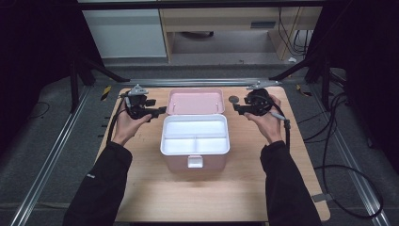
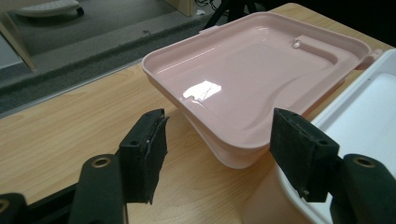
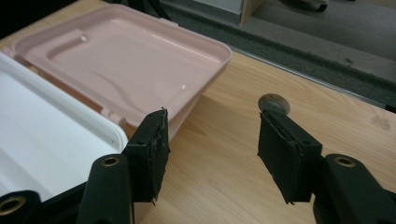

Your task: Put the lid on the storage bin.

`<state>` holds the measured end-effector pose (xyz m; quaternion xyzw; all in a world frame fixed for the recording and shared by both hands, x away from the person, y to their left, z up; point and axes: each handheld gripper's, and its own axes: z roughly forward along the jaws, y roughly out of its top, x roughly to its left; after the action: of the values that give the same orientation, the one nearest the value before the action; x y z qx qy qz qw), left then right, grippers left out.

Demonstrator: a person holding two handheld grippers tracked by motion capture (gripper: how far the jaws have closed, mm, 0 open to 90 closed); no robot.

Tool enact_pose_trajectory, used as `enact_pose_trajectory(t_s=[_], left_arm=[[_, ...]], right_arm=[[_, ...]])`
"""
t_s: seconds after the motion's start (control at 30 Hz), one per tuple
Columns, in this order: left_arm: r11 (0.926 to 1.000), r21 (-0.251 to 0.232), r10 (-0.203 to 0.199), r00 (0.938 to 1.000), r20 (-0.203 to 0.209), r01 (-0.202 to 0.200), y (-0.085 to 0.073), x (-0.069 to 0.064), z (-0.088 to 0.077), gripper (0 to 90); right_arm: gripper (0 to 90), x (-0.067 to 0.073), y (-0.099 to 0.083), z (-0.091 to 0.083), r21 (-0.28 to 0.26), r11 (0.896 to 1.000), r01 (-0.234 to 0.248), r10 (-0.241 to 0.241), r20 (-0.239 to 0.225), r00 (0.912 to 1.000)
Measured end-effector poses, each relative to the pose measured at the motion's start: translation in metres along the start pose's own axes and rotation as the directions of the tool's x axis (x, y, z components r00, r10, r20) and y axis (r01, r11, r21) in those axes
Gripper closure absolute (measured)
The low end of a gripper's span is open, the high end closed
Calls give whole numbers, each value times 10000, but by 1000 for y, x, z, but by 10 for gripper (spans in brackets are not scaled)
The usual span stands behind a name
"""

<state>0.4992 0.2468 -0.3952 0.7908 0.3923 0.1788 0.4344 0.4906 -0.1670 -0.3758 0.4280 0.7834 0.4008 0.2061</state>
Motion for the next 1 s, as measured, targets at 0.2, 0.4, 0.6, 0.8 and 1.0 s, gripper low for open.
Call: enact_pose_trajectory(t_s=[0.2,0.4,0.6,0.8,1.0], left_arm=[[9995,-257,-199,9996,-190,194,9,7,6,390],[10000,78,37,9997,-262,-35,15,8,17,367],[9991,413,-69,9998,-203,77,15,6,38,362],[9956,886,-293,9995,-92,300,11,8,57,355],[9911,1305,-275,9996,-45,278,8,8,68,348]], right_arm=[[432,2,13,13,-297,9995,-58,54,-131,9999],[444,3,23,31,-304,9995,-53,46,-220,9997],[446,4,18,57,-279,9989,-382,367,-516,9980],[446,6,11,78,156,9992,-363,373,-748,9965],[445,5,6,91,419,9978,-510,545,-859,9948]])
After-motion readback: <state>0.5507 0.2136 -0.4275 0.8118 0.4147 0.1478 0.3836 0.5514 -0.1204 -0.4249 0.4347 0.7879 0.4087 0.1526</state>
